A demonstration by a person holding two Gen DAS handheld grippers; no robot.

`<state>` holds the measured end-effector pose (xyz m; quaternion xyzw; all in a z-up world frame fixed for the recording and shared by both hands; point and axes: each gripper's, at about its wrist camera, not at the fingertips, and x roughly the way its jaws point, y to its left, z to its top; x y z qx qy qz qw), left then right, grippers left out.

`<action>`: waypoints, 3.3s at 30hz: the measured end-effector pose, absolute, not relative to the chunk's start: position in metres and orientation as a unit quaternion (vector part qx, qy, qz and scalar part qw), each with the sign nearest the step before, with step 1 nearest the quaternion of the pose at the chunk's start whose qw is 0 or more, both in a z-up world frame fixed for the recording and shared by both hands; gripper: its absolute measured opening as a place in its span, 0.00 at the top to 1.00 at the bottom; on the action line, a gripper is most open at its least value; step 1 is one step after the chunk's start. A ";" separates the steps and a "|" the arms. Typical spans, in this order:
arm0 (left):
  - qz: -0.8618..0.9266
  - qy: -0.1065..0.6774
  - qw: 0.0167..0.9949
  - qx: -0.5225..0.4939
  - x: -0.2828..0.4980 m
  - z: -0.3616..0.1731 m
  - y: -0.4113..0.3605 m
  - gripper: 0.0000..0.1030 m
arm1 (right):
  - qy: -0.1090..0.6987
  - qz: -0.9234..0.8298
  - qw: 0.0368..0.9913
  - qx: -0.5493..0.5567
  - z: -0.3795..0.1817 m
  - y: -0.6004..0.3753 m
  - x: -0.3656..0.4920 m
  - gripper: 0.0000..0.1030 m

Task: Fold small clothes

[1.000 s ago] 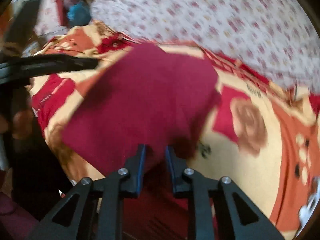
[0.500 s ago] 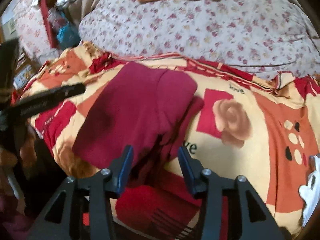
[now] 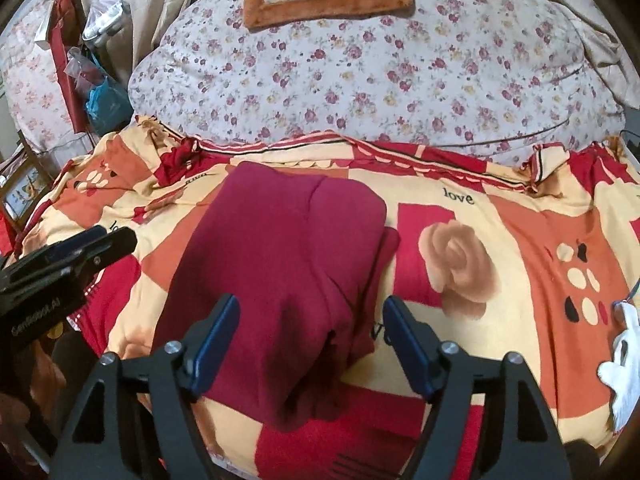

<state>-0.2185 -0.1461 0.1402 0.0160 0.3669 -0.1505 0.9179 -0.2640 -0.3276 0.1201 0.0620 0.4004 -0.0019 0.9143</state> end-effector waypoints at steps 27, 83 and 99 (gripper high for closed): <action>-0.139 0.371 0.918 0.017 -0.217 0.132 -0.141 0.72 | 0.412 -0.018 0.909 0.059 0.112 -0.324 -0.254 0.16; -0.142 0.391 0.909 0.017 -0.201 0.116 -0.144 0.72 | 0.436 -0.007 0.898 0.065 0.098 -0.321 -0.236 0.16; -0.120 0.379 0.918 -0.006 -0.163 0.113 -0.119 0.72 | 0.433 -0.034 0.896 0.094 0.098 -0.353 -0.216 0.16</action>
